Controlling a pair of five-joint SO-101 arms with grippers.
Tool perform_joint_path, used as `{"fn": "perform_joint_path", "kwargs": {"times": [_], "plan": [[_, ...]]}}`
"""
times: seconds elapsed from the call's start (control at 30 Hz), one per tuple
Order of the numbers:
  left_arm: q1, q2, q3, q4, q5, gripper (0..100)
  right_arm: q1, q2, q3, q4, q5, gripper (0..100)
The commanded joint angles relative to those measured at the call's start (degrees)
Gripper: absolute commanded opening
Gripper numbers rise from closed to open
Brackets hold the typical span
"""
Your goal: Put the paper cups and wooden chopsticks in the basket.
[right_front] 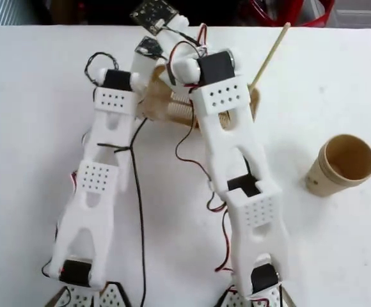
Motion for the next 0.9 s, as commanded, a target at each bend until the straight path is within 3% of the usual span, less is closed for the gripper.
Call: {"fn": "perform_joint_path", "kwargs": {"times": [0.0, 0.3, 0.47, 0.63, 0.87], "plan": [[2.7, -1.4, -0.7, 2.0, -0.8, 21, -1.5, -0.1, -3.0, -2.9, -0.1, 2.5], [-2.1, -3.6, -1.1, 1.9, -0.4, 21, -2.0, -3.7, -3.0, 8.7, 0.1, 1.9], [-7.7, -9.1, -1.1, 3.3, 2.5, 21, -1.6, -5.1, -2.0, 9.5, 0.2, 1.7], [-12.0, -9.0, -0.4, 3.2, 2.4, 21, -3.4, -10.5, 8.2, 9.5, 2.2, 1.7], [-9.9, -9.1, 5.8, 3.1, 1.4, 21, -9.7, -22.4, 19.0, 9.5, -2.4, 1.8]]}}
